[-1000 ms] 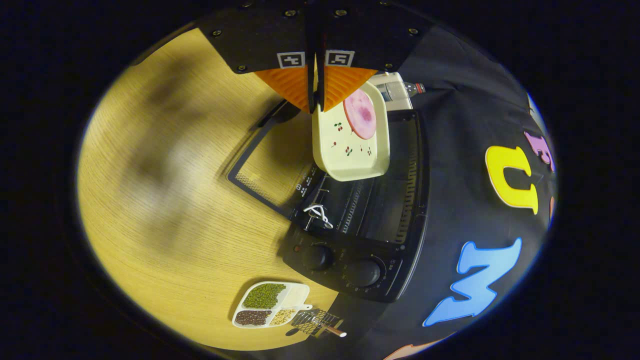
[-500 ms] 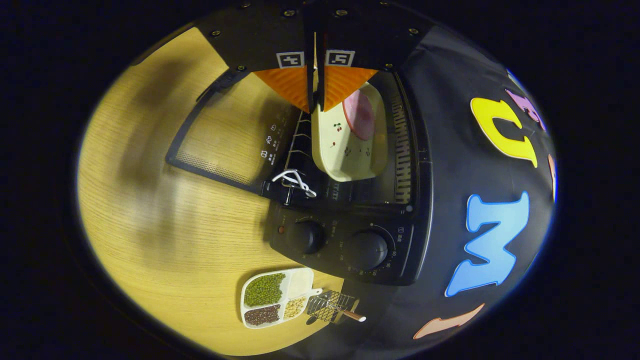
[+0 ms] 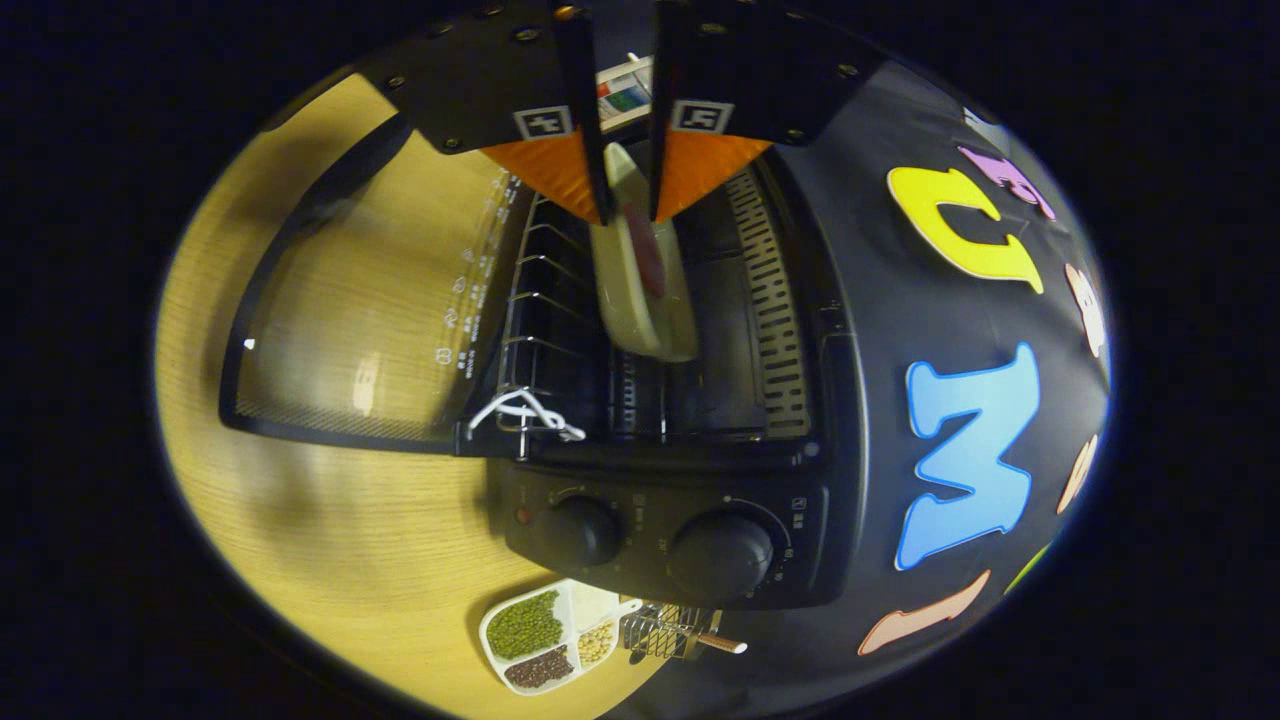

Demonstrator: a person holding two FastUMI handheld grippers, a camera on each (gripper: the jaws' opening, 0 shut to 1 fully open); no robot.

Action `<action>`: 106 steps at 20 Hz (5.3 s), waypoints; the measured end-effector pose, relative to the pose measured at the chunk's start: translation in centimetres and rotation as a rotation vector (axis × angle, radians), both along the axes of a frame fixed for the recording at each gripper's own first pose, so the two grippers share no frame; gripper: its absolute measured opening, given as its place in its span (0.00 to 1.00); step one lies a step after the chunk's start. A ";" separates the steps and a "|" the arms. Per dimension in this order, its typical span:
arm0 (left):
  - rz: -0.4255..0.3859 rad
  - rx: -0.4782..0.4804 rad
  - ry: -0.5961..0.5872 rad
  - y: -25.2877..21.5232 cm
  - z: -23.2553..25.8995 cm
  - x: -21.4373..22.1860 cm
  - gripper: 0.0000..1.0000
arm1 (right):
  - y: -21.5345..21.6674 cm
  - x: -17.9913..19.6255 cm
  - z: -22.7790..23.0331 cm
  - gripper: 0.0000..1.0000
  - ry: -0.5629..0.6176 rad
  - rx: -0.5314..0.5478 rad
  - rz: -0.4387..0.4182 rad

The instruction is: Open the electric oven with the left hand, put the food in, and close the electric oven.

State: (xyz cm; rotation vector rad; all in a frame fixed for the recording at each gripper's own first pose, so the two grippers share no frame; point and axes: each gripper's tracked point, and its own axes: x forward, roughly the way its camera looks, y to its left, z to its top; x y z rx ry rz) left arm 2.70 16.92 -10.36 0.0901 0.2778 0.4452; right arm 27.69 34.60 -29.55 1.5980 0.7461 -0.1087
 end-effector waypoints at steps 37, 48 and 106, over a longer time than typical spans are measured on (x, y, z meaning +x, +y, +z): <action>-0.454 -0.337 0.401 -30.1 -20.2 3.3 1.00 | -27.0 -19.2 15.0 0.97 -0.608 -1.350 0.327; -0.491 -0.340 0.629 -33.7 -28.4 5.8 0.98 | -32.1 -20.6 15.6 0.98 -0.484 -1.554 0.276; -0.406 -0.124 -0.218 -29.1 11.4 -4.9 1.00 | -32.5 -28.4 26.4 0.98 -0.782 -1.518 0.172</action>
